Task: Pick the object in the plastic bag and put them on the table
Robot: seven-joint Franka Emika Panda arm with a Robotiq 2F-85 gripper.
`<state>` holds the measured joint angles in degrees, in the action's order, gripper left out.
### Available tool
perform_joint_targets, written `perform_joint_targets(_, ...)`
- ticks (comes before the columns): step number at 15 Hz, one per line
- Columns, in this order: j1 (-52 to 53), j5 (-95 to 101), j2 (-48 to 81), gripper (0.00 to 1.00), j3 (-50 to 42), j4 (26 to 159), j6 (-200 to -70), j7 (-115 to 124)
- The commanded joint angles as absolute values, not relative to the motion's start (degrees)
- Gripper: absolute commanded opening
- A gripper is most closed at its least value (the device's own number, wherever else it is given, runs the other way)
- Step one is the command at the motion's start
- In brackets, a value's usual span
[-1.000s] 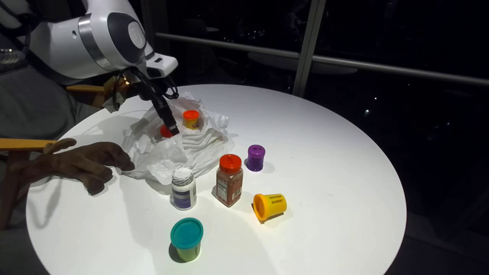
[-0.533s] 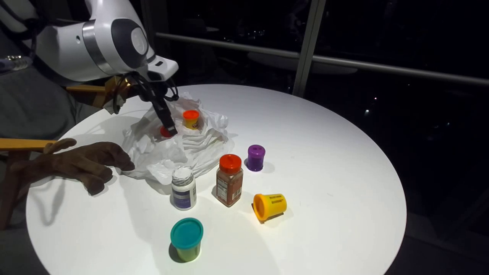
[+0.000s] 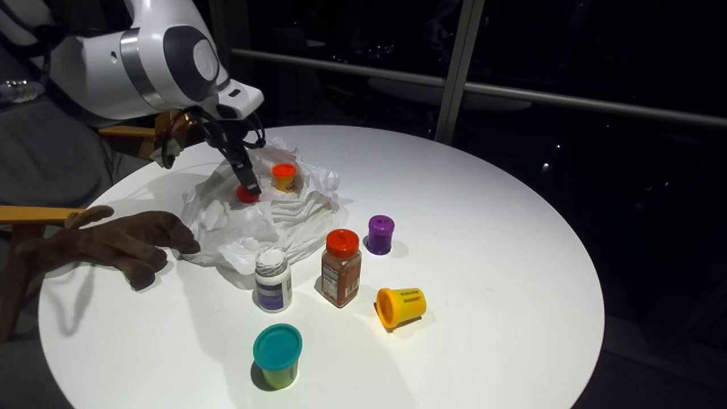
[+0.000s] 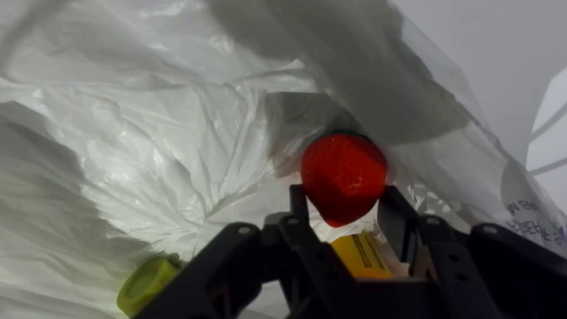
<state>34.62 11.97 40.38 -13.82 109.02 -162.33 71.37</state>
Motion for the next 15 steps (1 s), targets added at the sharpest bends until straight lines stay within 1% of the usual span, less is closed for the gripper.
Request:
perform_joint_targets(1,34.9,10.8,39.3,0.13,-13.3,111.0,-163.5,72.6)
perform_joint_targets(4,35.7,11.3,38.4,0.13,-14.0,112.0,-163.7,73.5)
perform_joint_targets(7,38.0,13.0,34.6,0.13,-16.2,115.5,-164.2,74.7)
perform_joint_targets(12,41.7,16.5,21.2,0.13,-19.1,126.1,-164.3,74.4)
perform_joint_targets(15,42.7,22.3,12.5,0.13,-20.7,132.2,-162.9,76.3)
